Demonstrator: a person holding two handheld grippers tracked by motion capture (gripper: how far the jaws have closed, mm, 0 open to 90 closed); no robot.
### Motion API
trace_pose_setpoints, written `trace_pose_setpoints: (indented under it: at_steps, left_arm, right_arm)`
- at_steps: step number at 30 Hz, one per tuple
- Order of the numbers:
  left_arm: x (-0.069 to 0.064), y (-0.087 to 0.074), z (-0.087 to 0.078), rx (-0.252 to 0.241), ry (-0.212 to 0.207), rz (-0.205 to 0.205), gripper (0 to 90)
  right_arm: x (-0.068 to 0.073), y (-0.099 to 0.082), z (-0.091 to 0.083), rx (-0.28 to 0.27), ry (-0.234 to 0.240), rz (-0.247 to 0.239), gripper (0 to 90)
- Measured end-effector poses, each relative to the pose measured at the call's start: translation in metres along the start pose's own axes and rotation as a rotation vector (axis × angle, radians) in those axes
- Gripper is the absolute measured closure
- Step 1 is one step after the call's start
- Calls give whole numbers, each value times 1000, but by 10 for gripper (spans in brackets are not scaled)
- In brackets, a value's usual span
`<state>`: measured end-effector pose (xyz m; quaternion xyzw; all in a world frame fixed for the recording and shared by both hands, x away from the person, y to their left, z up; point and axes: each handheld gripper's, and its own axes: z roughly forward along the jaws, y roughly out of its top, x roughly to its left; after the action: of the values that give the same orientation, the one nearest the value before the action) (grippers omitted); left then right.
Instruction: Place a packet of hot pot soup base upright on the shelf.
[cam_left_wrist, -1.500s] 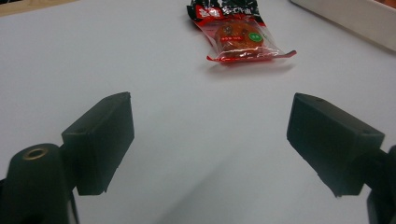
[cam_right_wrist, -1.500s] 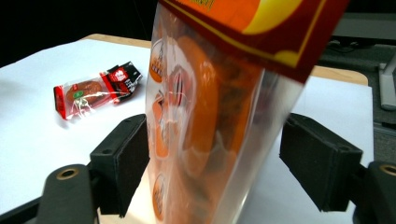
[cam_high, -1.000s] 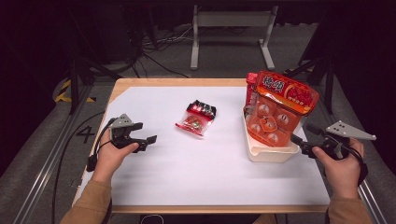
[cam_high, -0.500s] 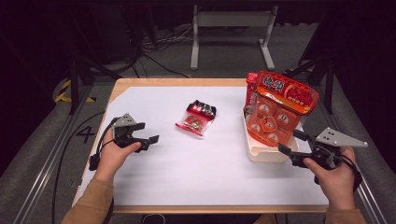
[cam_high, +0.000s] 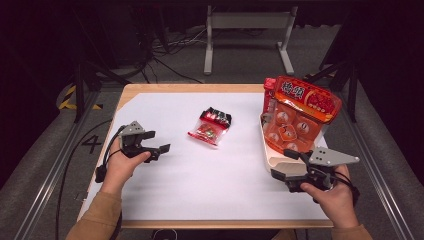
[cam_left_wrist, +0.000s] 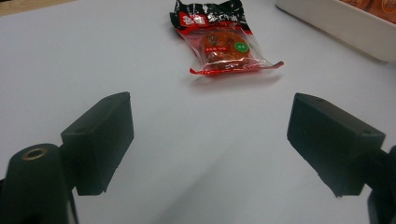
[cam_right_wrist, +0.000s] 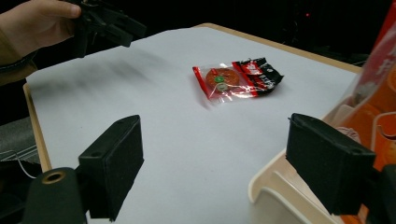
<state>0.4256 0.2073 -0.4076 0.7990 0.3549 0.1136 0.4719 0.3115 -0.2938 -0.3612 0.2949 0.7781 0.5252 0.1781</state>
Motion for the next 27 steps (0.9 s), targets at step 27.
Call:
trace_pose_setpoints:
  at_steps: [27]
  left_arm:
    - [-9,42,56,-10,-41,17,170]
  right_arm:
    - [15,-6,40,2,58,-55,200]
